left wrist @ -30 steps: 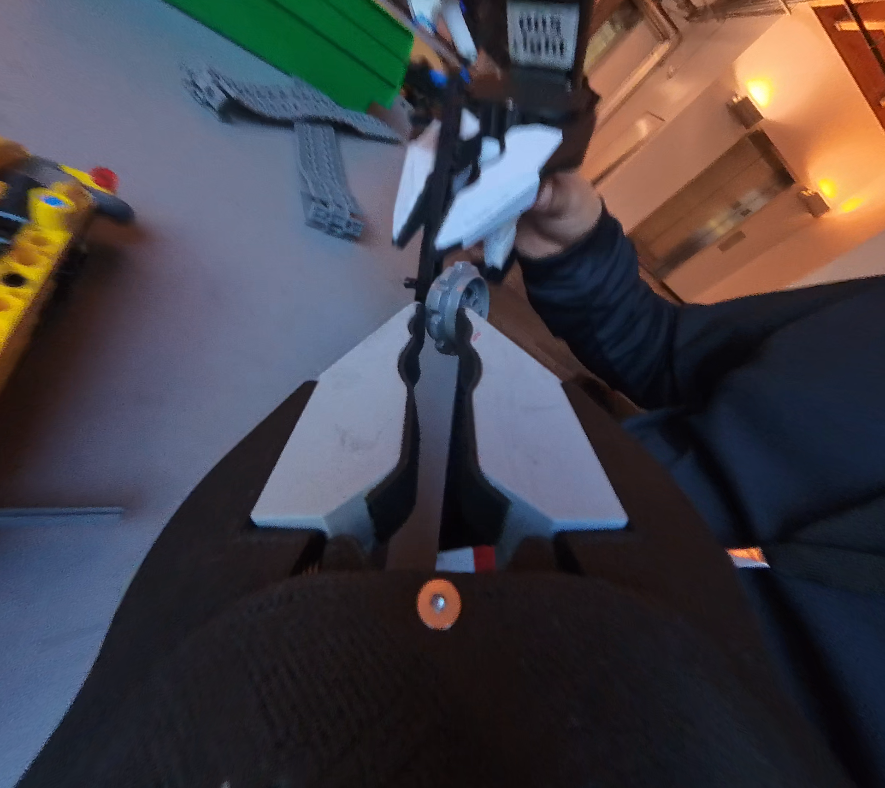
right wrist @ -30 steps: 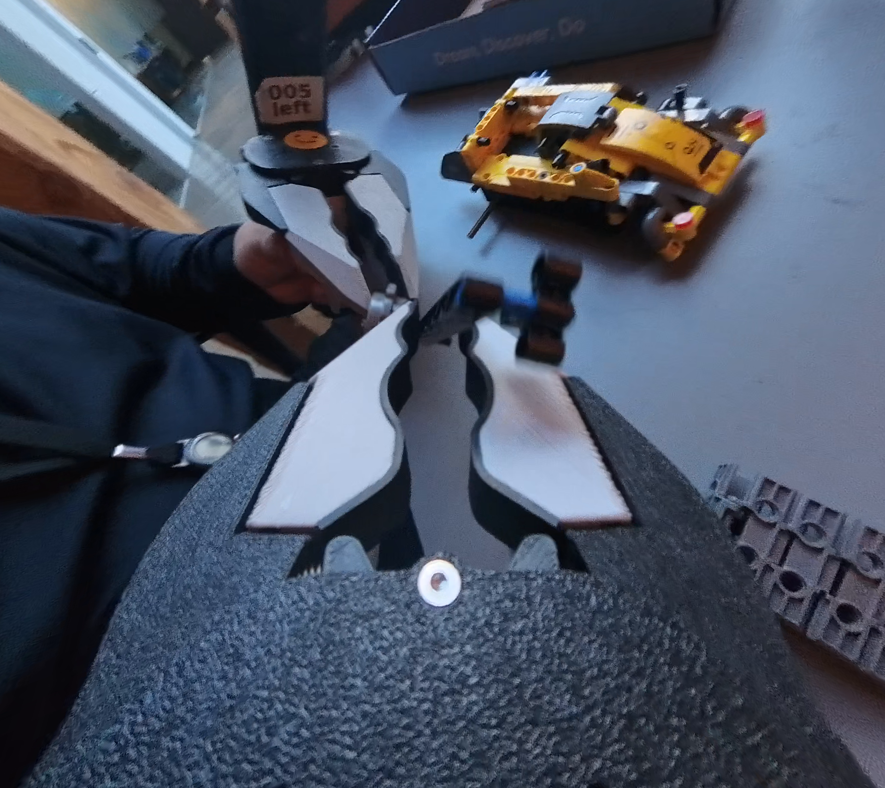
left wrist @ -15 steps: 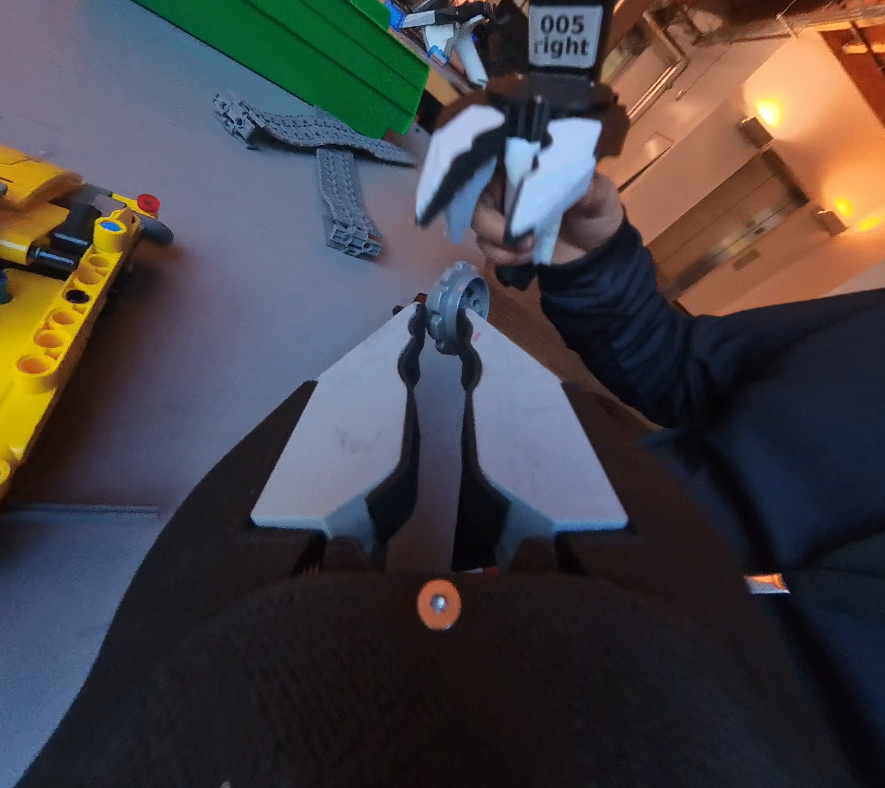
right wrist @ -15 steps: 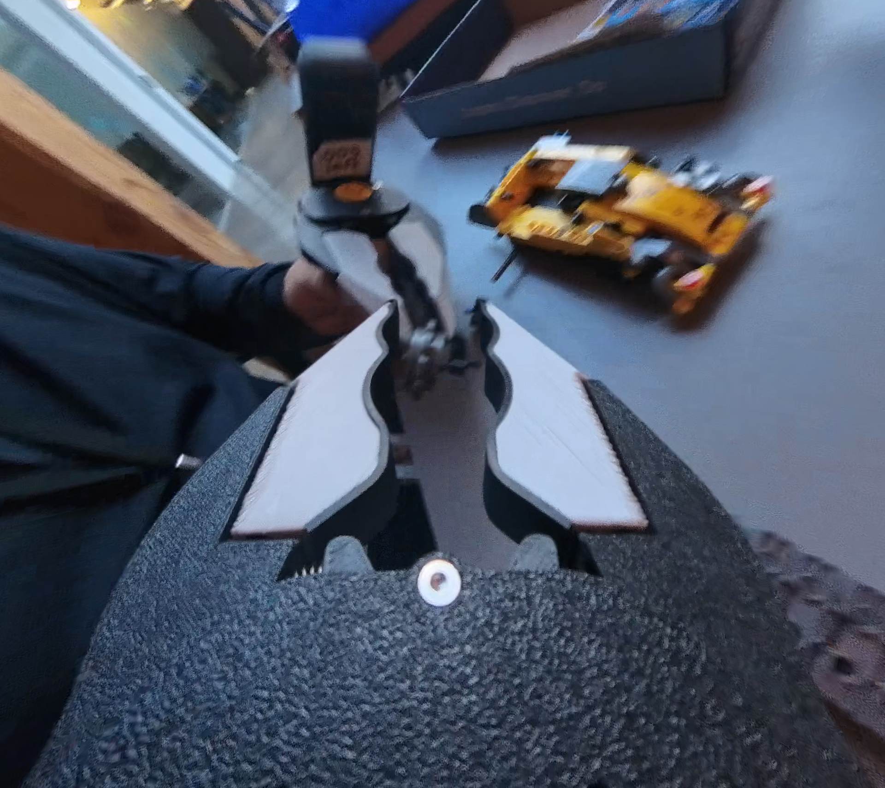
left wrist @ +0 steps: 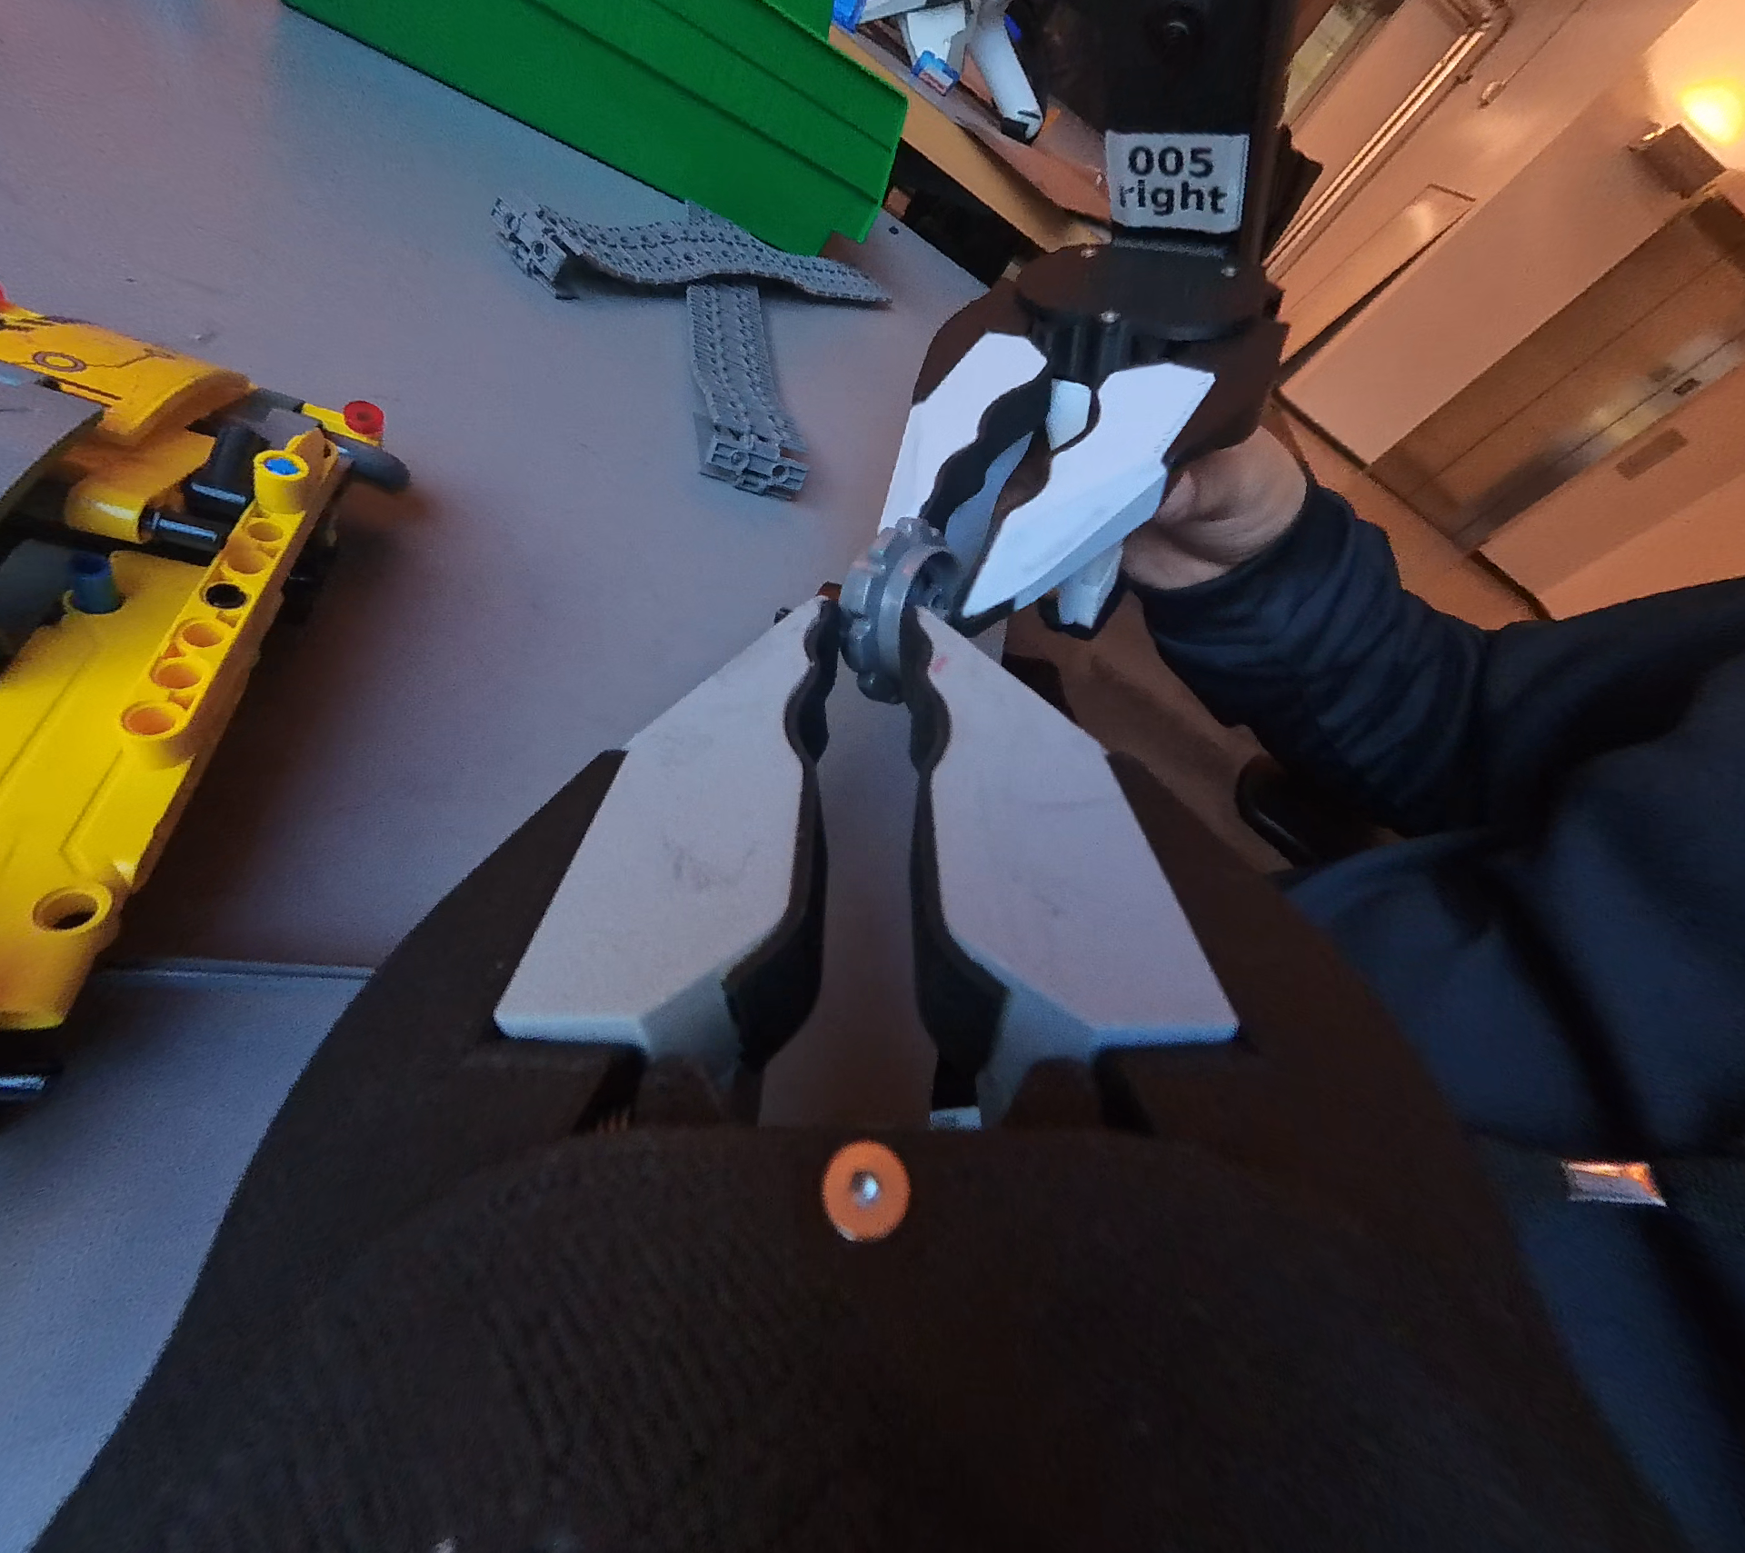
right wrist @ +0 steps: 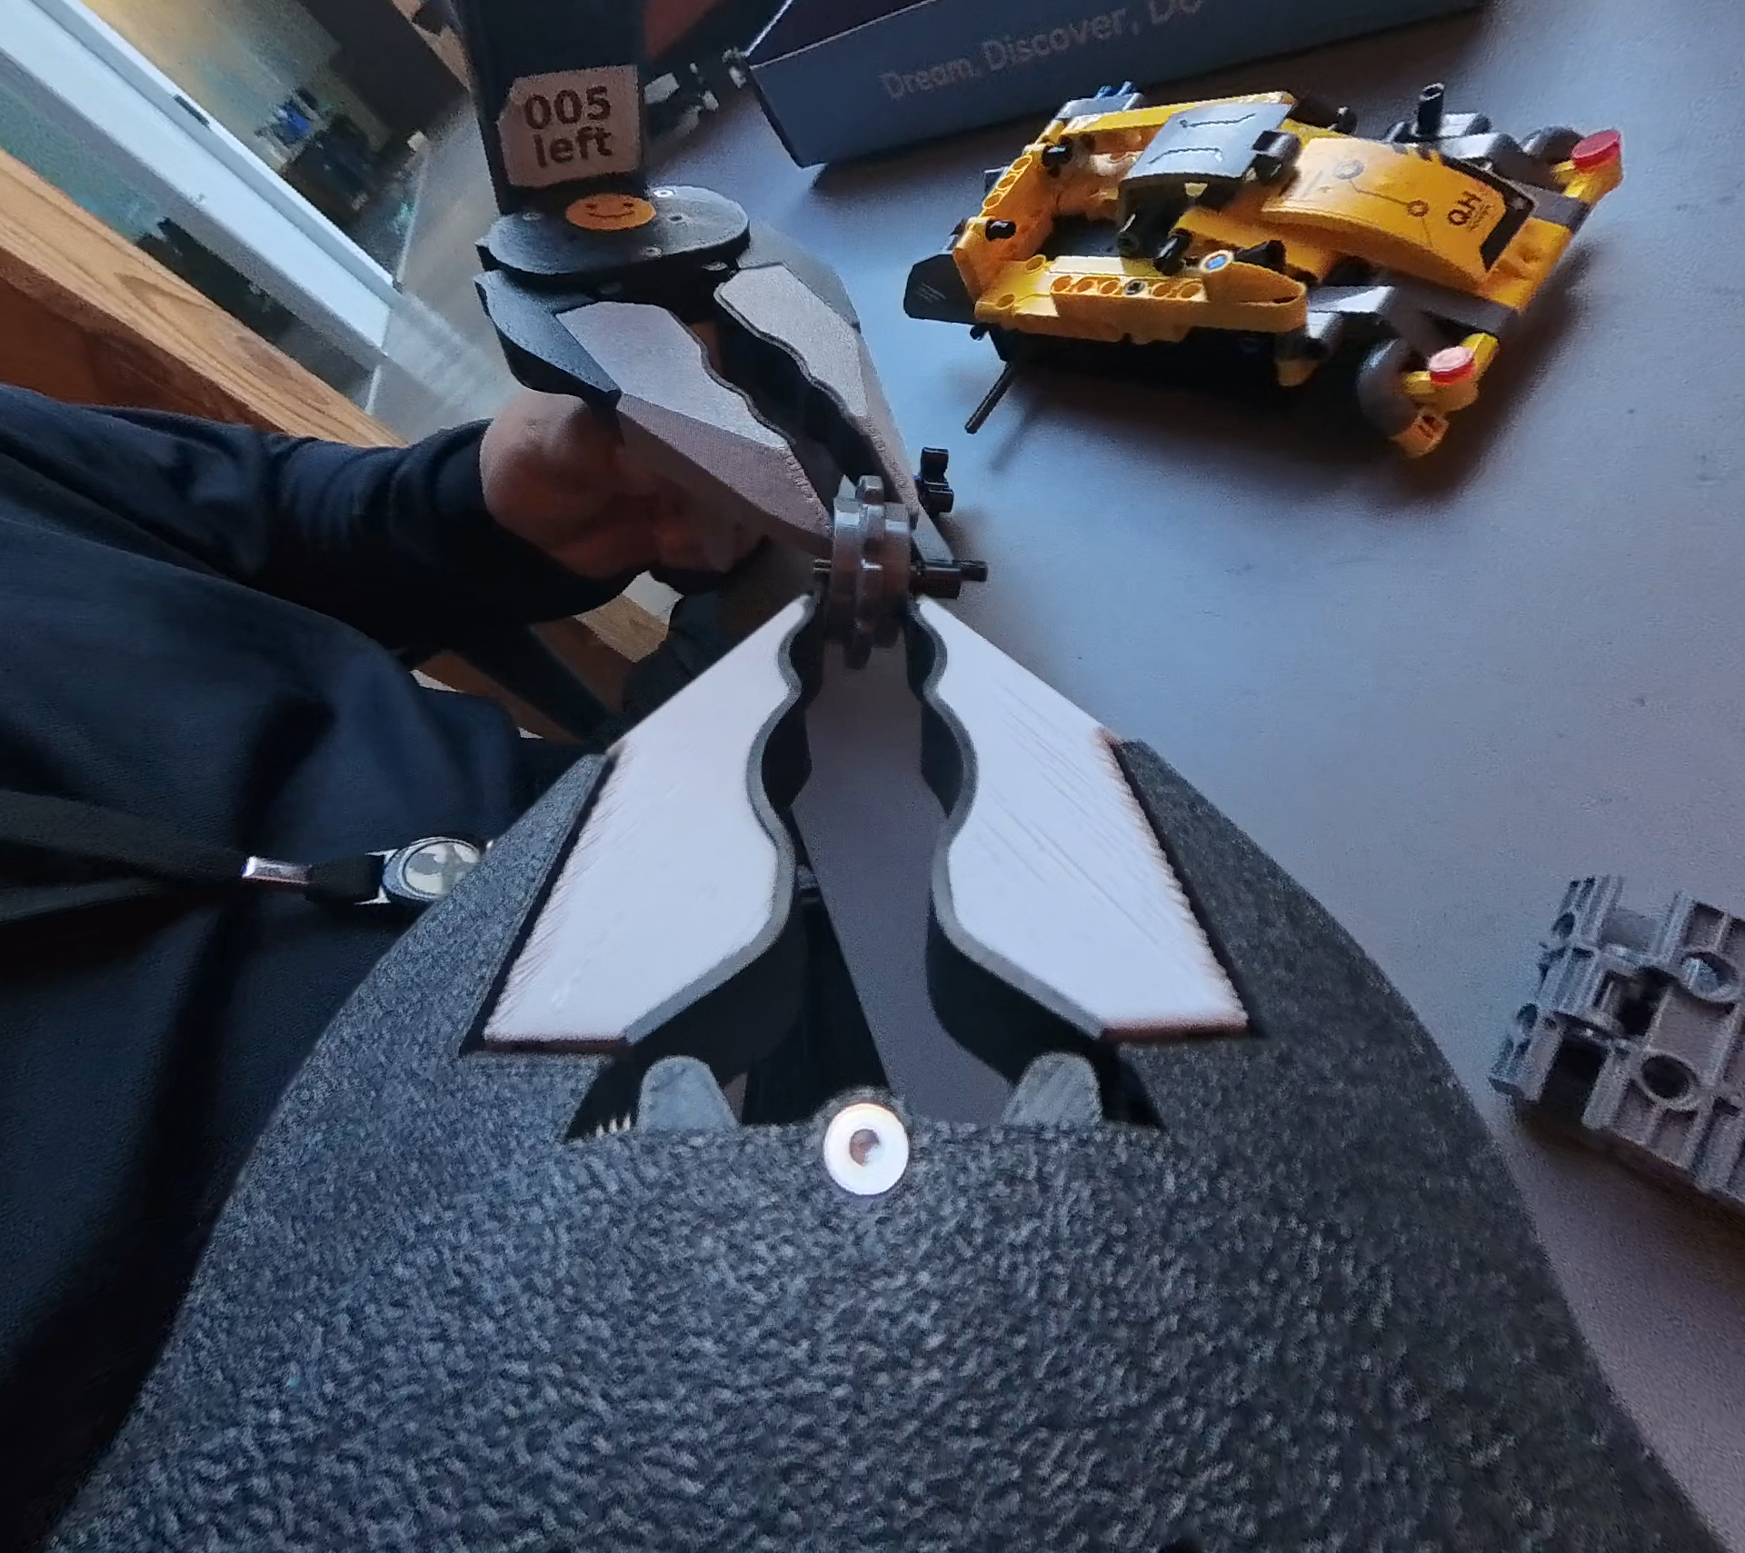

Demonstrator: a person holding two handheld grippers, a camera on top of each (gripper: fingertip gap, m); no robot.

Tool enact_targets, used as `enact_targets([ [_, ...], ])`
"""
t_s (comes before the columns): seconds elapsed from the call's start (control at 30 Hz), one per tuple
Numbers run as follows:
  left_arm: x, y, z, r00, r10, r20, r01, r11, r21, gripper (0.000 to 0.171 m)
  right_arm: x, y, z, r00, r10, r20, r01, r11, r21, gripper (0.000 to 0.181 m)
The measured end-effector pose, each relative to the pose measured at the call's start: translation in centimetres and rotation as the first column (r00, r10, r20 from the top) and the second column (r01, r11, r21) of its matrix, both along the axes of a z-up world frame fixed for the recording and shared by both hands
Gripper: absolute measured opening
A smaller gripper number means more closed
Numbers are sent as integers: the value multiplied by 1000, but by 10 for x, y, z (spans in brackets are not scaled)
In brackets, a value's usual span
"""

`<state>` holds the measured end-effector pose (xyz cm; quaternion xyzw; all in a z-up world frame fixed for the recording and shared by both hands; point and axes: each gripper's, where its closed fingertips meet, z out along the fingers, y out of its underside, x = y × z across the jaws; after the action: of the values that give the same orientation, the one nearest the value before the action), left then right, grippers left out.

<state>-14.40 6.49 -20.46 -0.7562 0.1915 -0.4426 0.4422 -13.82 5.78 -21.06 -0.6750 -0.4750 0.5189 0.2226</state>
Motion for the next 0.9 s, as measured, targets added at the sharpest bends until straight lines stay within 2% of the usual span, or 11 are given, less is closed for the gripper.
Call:
enact_targets([
  [0.13,1,-1,1,1000,-16,-4,16,1000,11,11,1,-1,0,999,12,-36,-12,1000,-2,13],
  [0.27,3,-10,6,990,-141,6,141,989,43,14,3,-6,2,996,54,-65,-55,999,-2,12],
  [0.43,4,-20,6,967,-255,9,255,966,42,29,2,-8,-2,996,68,-60,-67,998,13,12],
  [0.57,4,-14,0,972,-233,-11,233,972,9,21,0,-7,0,996,51,-75,-48,998,43,12],
  [0.67,4,-9,1,982,-173,-68,178,981,71,21,-3,-6,1,996,31,-79,-25,996,86,12],
  [0.77,5,-10,-4,979,-169,-116,178,981,72,21,-3,-5,-1,997,26,-70,-19,995,93,12],
  [0.9,4,-12,-3,978,-183,-103,190,980,63,20,-4,-7,-1,996,31,-79,-23,995,99,12],
])
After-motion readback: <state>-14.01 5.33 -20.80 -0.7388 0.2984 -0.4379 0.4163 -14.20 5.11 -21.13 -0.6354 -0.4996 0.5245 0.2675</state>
